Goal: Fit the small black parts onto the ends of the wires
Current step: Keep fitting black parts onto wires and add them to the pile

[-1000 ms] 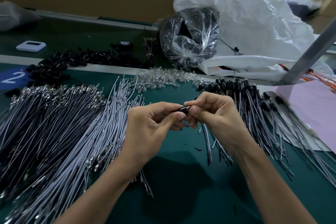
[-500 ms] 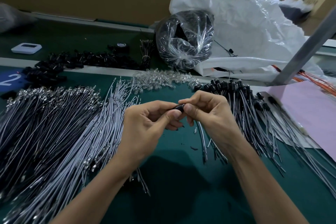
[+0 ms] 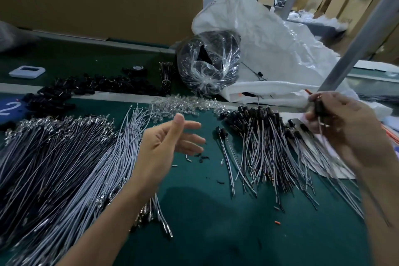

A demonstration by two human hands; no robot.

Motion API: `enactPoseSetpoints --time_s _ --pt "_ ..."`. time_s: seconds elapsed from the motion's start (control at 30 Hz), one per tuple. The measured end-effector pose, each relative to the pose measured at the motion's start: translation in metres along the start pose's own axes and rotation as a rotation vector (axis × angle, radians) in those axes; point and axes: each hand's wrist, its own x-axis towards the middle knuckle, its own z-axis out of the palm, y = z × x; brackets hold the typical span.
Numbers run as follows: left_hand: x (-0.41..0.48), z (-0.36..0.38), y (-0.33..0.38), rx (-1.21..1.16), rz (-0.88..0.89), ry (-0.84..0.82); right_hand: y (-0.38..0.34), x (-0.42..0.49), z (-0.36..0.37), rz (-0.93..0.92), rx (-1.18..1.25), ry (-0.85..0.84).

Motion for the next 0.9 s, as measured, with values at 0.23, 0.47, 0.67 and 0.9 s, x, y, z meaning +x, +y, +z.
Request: enactPoseSetpoints --time_s 0.23,0.47,0.67,0.9 --pt "0.012 -0.023 0.006 -0.06 0.076 0.541 0.034 0.036 0.001 -0.04 -1.084 0.168" --pt "0.015 -0.029 0.01 -0.095 0.119 0.707 0.066 -0.003 0.129 -0.168 -0.957 -0.289" --pt "0.018 -0.031 0.006 -0.022 0.114 0.728 0.105 -0.028 0.209 -0.005 -1.131 -0.436" --pt "0.017 -0.033 0.017 0.089 0.023 0.646 0.111 -0.032 0.221 0.069 -1.125 -0.458"
